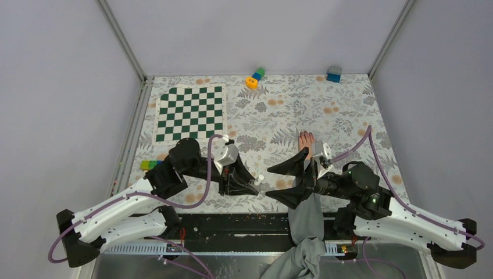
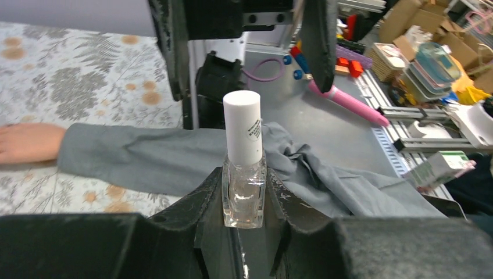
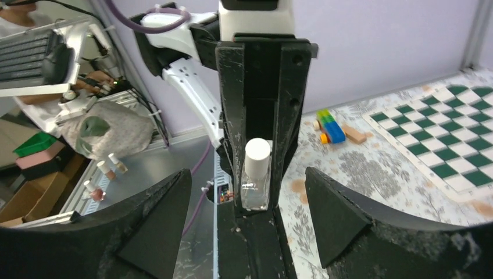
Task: Paint the nails
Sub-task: Screw the nail polish bottle.
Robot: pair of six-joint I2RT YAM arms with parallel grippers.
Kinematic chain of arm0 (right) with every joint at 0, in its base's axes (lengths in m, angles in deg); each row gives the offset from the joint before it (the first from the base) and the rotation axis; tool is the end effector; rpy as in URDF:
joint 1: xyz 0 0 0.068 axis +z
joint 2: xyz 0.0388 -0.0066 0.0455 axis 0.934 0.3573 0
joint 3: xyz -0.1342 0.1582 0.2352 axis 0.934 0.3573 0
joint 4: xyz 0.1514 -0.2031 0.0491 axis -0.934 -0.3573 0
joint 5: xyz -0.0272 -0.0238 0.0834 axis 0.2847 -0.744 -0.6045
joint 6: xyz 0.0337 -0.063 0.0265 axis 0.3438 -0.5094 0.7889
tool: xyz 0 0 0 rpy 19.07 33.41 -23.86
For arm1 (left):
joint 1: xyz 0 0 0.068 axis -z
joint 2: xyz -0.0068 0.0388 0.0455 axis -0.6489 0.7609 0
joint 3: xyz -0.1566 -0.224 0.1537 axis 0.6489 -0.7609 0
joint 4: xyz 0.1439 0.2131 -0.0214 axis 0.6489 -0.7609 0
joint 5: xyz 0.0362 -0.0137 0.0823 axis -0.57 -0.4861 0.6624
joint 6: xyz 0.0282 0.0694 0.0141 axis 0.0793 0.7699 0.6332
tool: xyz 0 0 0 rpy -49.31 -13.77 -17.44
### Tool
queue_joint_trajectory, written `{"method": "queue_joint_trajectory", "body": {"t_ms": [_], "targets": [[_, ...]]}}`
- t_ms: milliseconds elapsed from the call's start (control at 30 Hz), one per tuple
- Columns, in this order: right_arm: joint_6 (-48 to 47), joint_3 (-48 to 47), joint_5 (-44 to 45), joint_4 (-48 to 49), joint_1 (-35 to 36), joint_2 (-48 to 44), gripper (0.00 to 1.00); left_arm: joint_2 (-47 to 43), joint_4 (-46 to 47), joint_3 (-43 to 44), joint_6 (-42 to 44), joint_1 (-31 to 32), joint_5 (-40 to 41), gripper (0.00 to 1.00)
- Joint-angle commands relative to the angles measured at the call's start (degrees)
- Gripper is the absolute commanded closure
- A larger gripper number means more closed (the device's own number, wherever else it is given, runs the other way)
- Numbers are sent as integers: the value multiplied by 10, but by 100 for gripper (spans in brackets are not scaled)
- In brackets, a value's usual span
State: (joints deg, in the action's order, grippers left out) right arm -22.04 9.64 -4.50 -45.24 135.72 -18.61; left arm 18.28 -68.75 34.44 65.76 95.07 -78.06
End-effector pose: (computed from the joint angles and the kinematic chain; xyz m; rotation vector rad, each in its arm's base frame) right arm 0.0363 0.1194 0.3995 -0.7980 1.1687 1.3394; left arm 0.0663 -0.1734 0.3824 1.2715 1.3511 -1.4839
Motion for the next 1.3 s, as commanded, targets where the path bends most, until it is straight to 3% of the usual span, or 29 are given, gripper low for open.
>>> {"method": "queue_joint_trajectory", "body": {"t_ms": [0,433,967,1267], "targets": [[-27,13,-65,94,1,9,22,-4,66,21,-9,3,-89,100],[69,42,-121,317,2,103,31,0,88,19,-31,10,-116,100],[94,55,-128,329,1,104,52,-11,114,7,-45,9,-95,100],[123,52,-147,369,1,138,71,-17,118,2,-49,9,-70,100]]}}
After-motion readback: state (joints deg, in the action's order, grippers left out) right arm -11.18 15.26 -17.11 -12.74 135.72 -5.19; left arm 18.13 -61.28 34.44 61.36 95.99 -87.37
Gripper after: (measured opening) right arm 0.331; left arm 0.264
